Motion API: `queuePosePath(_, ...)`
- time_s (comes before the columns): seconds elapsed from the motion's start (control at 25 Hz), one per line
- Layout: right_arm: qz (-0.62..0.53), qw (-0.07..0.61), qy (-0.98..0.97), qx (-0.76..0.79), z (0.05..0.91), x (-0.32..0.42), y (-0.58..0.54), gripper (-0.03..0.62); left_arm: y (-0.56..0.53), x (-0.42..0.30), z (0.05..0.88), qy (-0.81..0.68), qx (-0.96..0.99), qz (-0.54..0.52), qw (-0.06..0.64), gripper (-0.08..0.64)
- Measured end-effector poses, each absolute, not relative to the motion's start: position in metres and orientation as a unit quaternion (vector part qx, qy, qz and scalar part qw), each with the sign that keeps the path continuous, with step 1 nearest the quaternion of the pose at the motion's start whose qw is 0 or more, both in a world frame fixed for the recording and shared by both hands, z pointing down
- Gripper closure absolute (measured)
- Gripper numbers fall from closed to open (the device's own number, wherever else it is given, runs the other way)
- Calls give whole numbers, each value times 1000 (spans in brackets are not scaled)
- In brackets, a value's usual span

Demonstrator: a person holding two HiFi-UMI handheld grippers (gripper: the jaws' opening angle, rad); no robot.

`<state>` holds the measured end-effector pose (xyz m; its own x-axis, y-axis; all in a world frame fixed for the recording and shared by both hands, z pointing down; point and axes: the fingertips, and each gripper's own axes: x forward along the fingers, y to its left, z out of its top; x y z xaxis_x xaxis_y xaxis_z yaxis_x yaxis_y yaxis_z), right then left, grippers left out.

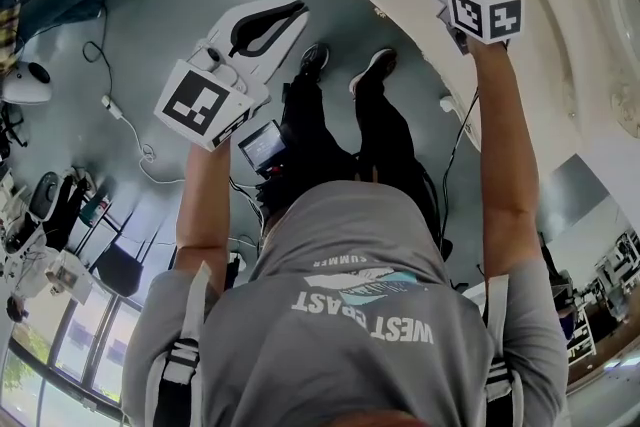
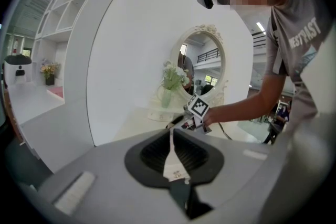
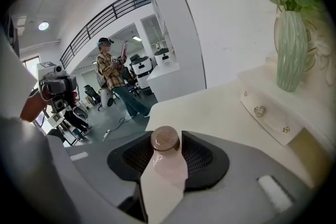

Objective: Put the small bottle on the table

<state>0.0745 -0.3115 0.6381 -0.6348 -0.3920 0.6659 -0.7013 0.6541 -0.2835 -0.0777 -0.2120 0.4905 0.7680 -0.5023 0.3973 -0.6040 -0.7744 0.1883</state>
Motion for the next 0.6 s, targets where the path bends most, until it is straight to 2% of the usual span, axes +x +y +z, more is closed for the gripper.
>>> queuePosePath(0.44, 258, 311, -854, 326, 644, 73, -306, 409, -213, -77, 472, -292, 933, 162, 135, 540)
queuePosePath(0.6, 255, 315, -848, 340, 634, 84, -304, 382, -214, -75, 463, -287, 936, 162, 125, 540)
